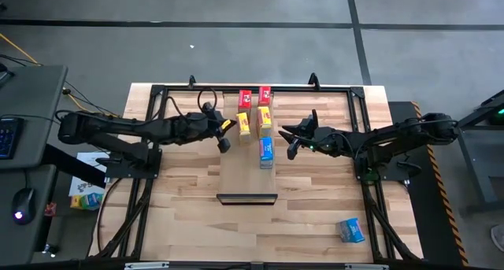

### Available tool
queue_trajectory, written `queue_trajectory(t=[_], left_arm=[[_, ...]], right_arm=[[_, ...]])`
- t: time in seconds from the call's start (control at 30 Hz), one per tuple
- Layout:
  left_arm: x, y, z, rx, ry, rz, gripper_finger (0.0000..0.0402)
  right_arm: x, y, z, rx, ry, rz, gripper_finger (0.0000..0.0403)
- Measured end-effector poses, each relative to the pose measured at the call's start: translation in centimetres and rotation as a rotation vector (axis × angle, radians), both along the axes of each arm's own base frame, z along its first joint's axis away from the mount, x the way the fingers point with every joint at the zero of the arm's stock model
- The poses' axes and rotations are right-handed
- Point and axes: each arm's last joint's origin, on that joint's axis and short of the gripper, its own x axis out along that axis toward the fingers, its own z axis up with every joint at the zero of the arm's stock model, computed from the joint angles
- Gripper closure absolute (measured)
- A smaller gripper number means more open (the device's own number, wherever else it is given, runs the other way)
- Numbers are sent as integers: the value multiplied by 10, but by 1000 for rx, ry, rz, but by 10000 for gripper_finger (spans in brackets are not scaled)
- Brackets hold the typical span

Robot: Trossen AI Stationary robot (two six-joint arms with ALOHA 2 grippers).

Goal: Stack cereal on shelf
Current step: Put the yellow cereal box on the shelf aligned with the other yellow cereal box

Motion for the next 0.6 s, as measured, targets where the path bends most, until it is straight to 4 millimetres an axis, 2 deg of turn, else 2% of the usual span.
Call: queue_trajectory(t=[0.3,0.47,0.6], left_arm=[[-17,-8,9,-5,21,72,401],[-6,-20,1,-93,12,-66,401],[4,-24,-8,-93,14,-81,401]], right_arm=[[0,0,-1,0,17,0,290],[0,0,-1,0,16,0,290],[0,0,-1,0,16,0,290]])
